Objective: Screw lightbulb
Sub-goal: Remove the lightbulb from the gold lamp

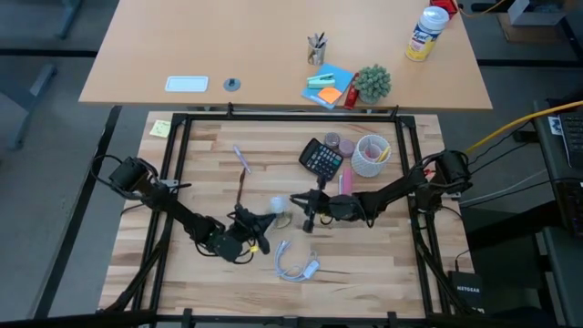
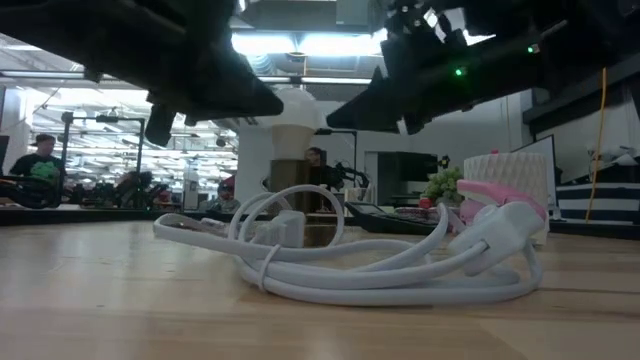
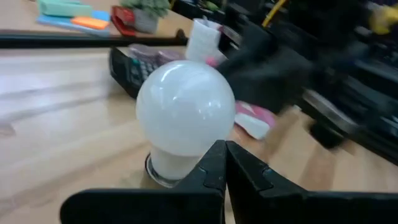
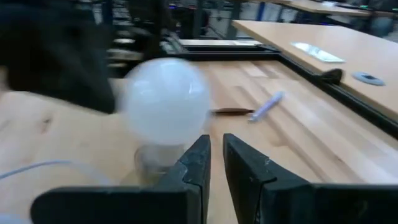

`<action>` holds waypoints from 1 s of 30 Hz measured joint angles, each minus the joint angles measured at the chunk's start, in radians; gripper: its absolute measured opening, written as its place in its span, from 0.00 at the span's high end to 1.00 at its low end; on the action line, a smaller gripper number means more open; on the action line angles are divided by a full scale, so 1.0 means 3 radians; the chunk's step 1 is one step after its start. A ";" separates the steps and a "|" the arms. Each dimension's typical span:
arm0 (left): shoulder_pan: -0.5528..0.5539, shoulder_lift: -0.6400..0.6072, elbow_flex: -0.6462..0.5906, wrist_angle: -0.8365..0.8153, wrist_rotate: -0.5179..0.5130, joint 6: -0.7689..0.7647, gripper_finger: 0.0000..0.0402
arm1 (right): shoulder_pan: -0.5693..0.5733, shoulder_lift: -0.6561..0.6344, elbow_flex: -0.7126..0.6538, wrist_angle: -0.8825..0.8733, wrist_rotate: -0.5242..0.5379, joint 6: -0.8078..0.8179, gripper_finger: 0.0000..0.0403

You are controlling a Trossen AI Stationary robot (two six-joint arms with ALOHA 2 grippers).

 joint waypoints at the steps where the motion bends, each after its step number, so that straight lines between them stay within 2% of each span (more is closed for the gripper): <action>1: -0.0002 0.0000 -0.0001 0.0002 -0.0008 -0.0001 1.00 | -0.0014 0.0000 -0.0001 0.0001 -0.0009 -0.0001 0.87; 4: -0.0017 0.0000 -0.0001 -0.0003 -0.0025 -0.0028 1.00 | -0.0068 -0.0001 -0.0001 0.0018 -0.0150 -0.0002 0.87; 13: -0.0127 0.0000 -0.0002 0.0072 -0.0128 0.0033 1.00 | -0.0132 -0.0027 -0.0001 0.0030 -0.0147 -0.0003 0.87; 21: -0.0270 0.0000 -0.0001 0.0619 -0.0731 0.0709 1.00 | 0.0091 -0.0343 -0.0001 0.0026 -0.0211 -0.0003 0.87; 26: -0.0236 0.0000 -0.0001 0.0684 -0.1175 0.0911 1.00 | 0.0289 -0.0412 0.0001 0.0057 -0.0237 -0.0002 0.87; 30: -0.0097 0.0000 -0.0002 0.0666 -0.1274 0.1080 1.00 | 0.0318 -0.0318 0.0004 0.0044 -0.0242 -0.0002 0.87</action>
